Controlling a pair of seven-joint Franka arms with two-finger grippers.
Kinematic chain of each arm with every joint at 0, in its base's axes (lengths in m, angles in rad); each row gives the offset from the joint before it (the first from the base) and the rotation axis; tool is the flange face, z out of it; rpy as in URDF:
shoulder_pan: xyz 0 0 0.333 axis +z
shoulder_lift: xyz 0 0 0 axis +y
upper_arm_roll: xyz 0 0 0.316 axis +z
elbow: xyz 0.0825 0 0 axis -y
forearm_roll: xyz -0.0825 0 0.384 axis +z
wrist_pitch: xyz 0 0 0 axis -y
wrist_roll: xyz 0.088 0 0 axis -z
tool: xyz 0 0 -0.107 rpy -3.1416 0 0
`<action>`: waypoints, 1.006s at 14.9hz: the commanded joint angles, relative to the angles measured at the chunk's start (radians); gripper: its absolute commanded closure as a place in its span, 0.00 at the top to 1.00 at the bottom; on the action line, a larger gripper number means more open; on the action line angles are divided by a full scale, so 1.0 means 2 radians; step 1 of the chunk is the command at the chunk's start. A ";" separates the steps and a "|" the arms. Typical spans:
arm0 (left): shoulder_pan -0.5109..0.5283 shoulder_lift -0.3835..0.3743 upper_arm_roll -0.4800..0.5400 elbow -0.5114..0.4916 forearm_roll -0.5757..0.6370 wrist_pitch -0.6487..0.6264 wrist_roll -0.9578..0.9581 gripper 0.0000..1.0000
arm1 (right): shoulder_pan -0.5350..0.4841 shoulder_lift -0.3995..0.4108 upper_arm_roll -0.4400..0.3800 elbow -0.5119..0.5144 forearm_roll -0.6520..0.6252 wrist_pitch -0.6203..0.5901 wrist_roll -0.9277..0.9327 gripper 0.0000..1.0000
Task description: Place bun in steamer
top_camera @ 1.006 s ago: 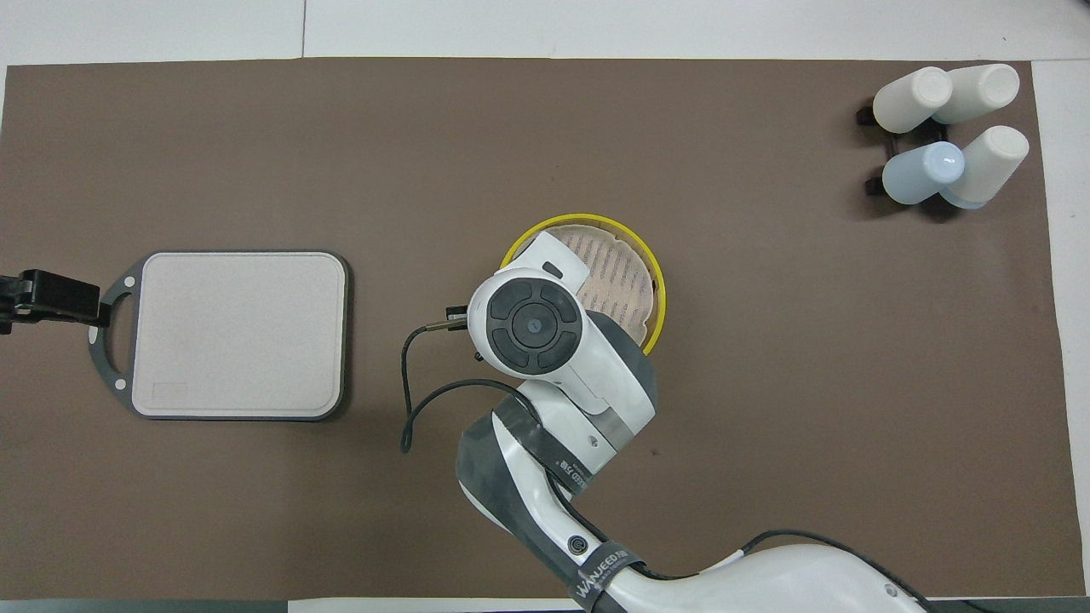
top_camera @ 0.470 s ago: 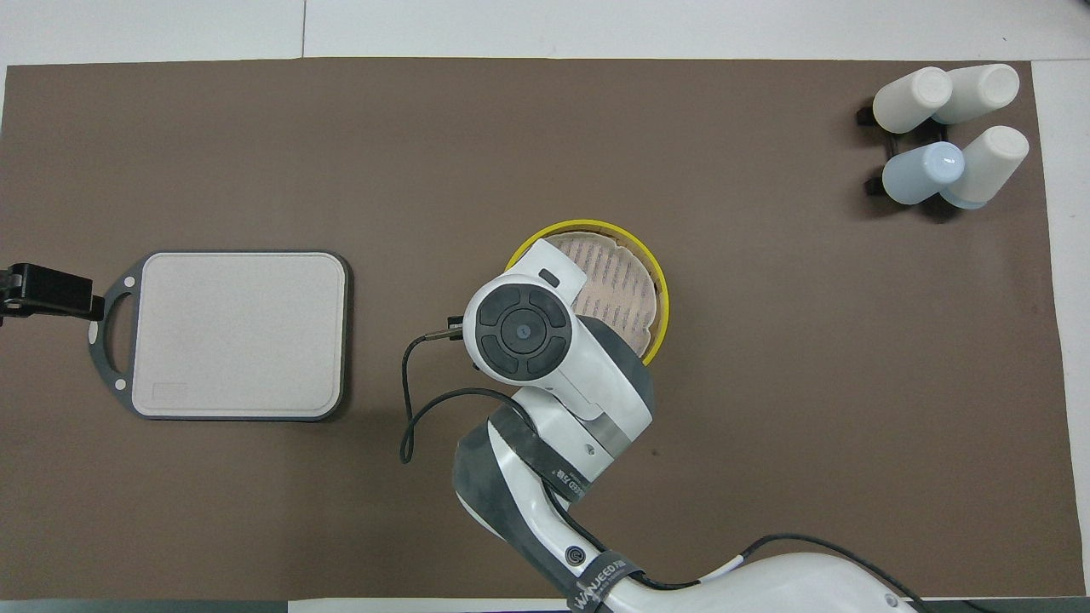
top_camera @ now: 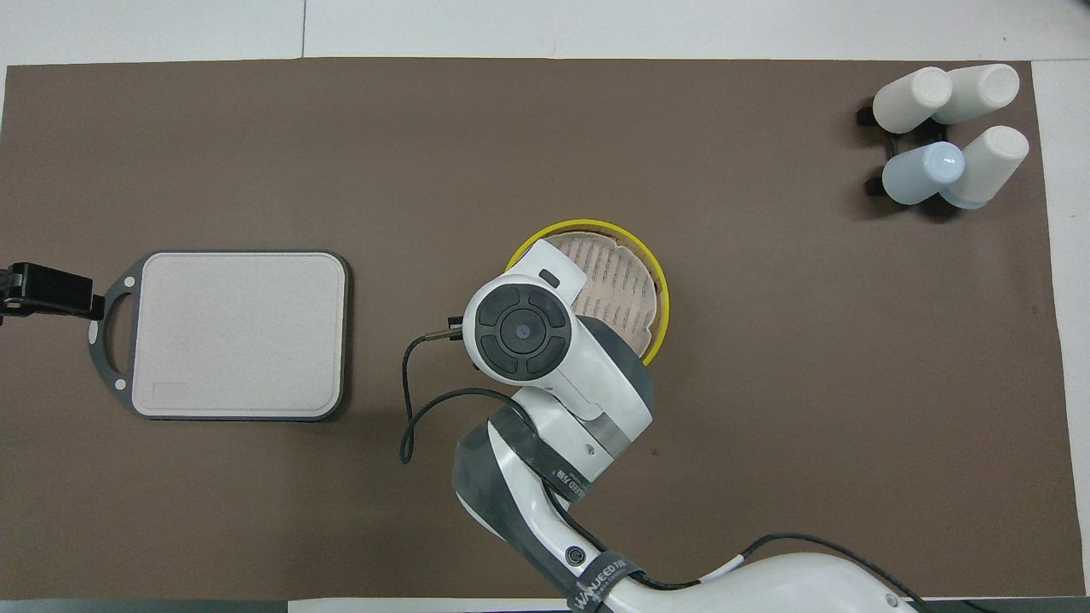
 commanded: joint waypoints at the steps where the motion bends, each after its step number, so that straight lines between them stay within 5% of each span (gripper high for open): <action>1: 0.002 0.004 -0.001 0.009 -0.008 -0.012 0.006 1.00 | -0.001 -0.010 0.002 -0.016 -0.003 -0.008 0.019 1.00; 7: 0.003 0.004 -0.001 0.008 -0.008 -0.011 0.006 1.00 | -0.056 -0.025 -0.002 0.089 -0.003 -0.128 -0.020 1.00; 15: 0.003 0.003 -0.001 0.008 -0.009 -0.011 0.006 1.00 | -0.241 -0.137 -0.001 0.088 0.029 -0.250 -0.218 1.00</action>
